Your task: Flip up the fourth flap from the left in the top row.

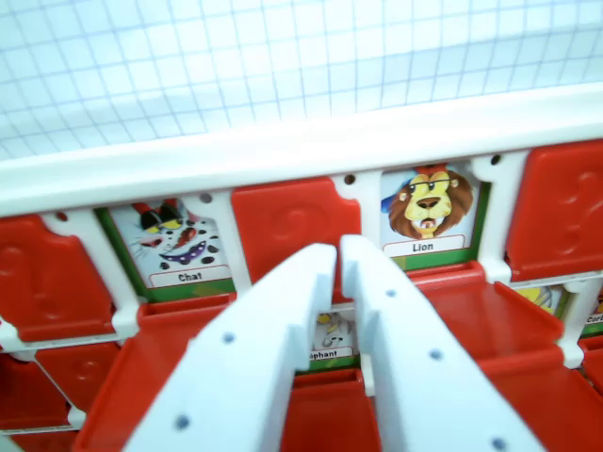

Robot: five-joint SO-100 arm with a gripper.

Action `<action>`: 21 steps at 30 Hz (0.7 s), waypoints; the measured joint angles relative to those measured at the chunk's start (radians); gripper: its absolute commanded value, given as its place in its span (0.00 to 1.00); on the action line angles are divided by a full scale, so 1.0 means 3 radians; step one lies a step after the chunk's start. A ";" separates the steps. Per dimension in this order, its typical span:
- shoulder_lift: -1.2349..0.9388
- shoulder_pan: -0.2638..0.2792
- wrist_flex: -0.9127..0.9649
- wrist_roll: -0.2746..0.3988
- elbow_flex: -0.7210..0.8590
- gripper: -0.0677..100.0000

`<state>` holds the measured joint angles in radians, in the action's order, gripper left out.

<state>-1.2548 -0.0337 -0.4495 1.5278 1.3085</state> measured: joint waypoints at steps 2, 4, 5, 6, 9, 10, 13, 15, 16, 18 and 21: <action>0.0036 0.0000 -0.0010 0.0000 -0.0036 0.00; 0.0061 0.0000 -0.0020 0.0000 -0.0077 0.00; 0.0066 0.0000 -0.0020 0.0000 -0.0087 0.00; 0.0077 0.0005 -0.0026 0.0000 -0.0087 0.00; 0.0082 0.0031 -0.0046 0.0000 -0.0092 0.00; 0.0082 0.0036 -0.0051 0.0000 -0.0092 0.00; 0.0082 0.0046 -0.0066 0.0000 -0.0092 0.00; 0.0082 0.0051 -0.0087 0.0000 -0.0092 0.00; 0.0082 0.0051 -0.0107 0.0000 -0.0092 0.00; 0.0082 0.0051 -0.0164 0.0000 -0.0092 0.00; 0.0010 0.0051 -0.0251 0.0000 -0.0087 0.00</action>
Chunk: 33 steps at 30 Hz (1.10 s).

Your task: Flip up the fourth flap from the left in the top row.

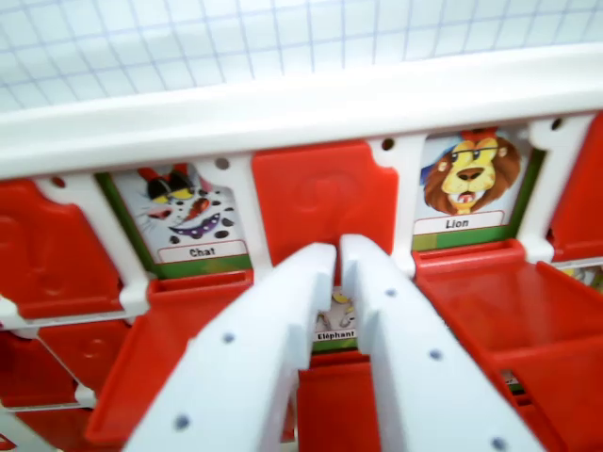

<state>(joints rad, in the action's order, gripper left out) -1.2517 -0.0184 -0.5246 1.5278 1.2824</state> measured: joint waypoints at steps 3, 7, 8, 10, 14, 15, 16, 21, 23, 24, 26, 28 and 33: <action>-0.0256 0.0000 -0.0087 0.0000 0.0077 0.00; -0.0649 0.0005 -0.0251 0.0036 0.0256 0.00; -0.0762 -0.0015 -0.0297 0.0056 0.0302 0.00; -0.0941 -0.0072 -0.0378 0.0087 0.0373 0.00; -0.1304 -0.0179 -0.0476 0.0256 0.0562 0.00; -0.1391 -0.0189 -0.0501 0.0291 0.0614 0.00; -0.1473 -0.0194 -0.0522 0.0317 0.0670 0.00; -0.1912 -0.0271 -0.0675 0.0327 0.0915 0.00; -0.2081 -0.0286 -0.0731 0.0327 0.0987 0.00; -0.2163 -0.0286 -0.0767 0.0327 0.1018 0.00; -0.2327 -0.0266 -0.0844 0.0327 0.1058 0.00; -0.2511 -0.0256 -0.0885 0.0327 0.1150 0.00; -0.2904 -0.0194 -0.1018 0.0327 0.1299 0.00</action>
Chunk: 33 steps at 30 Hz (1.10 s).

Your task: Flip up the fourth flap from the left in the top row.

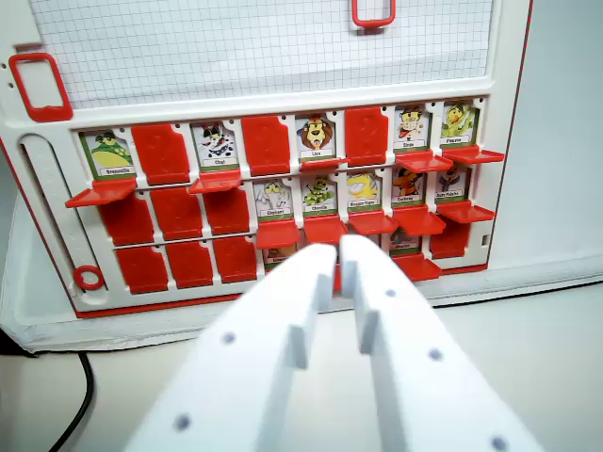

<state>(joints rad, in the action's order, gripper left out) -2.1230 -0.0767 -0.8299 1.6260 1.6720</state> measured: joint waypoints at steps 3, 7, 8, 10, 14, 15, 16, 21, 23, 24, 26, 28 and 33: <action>-0.0189 0.0087 -0.0164 -0.0046 0.0015 0.00; -0.0378 0.0077 -0.0399 -0.0123 0.0015 0.00; -0.0414 0.0092 -0.0460 -0.0133 0.0015 0.00; -0.0481 0.0148 -0.0573 -0.0138 0.0015 0.00; -0.0614 0.0220 -0.0726 -0.0138 0.0015 0.00; -0.0660 0.0220 -0.0762 -0.0138 0.0015 0.00; -0.0701 0.0220 -0.0798 -0.0138 0.0015 0.00; -0.0885 0.0240 -0.0859 -0.0015 0.0015 0.00; -0.0936 0.0215 -0.0864 0.0061 0.0015 0.00; -0.0956 0.0215 -0.0885 0.0082 0.0015 0.00; -0.0982 0.0220 -0.0910 0.0092 0.0015 0.00; -0.0987 0.0199 -0.0920 0.0092 0.0015 0.00; -0.0987 0.0148 -0.0920 0.0092 0.0015 0.00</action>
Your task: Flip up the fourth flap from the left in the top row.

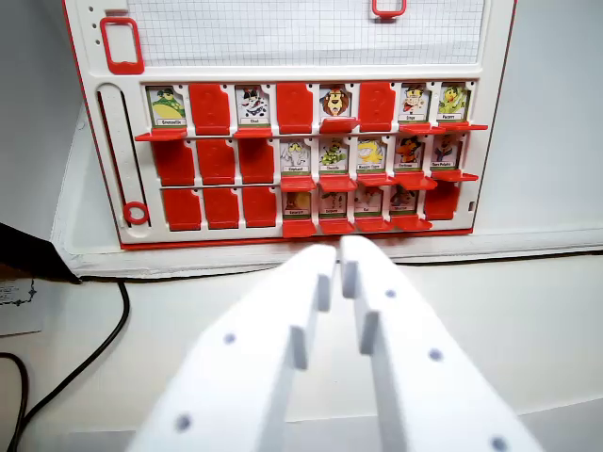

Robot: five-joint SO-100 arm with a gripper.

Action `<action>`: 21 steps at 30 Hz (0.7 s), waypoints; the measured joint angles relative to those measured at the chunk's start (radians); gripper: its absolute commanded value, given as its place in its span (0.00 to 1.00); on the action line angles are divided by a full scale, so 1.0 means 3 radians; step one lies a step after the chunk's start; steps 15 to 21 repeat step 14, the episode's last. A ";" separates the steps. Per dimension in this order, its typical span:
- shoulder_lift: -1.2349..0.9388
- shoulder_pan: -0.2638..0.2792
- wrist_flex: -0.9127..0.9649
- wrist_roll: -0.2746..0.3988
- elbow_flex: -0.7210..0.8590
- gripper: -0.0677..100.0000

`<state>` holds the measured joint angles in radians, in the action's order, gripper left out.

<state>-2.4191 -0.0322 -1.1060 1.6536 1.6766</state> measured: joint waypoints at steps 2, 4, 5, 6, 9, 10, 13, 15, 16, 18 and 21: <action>0.0000 0.0010 0.0000 0.0000 0.0000 0.00; -0.0010 -0.0005 0.0000 0.0000 0.0000 0.00; -0.0010 -0.0005 0.0000 0.0000 0.0000 0.00; -0.0015 -0.0005 0.0000 -0.0005 0.0000 0.00; -0.0015 -0.0005 0.0000 -0.0041 0.0000 0.00; -0.0015 -0.0005 0.0000 -0.0041 0.0000 0.00; -0.0015 -0.0005 0.0000 -0.0041 0.0000 0.00; -0.0015 -0.0005 0.0000 -0.0041 0.0000 0.00; -0.0015 -0.0005 0.0000 -0.0041 0.0000 0.00; -0.0015 -0.0005 0.0000 -0.0041 0.0000 0.00; -0.0015 -0.0005 0.0000 -0.0041 0.0000 0.00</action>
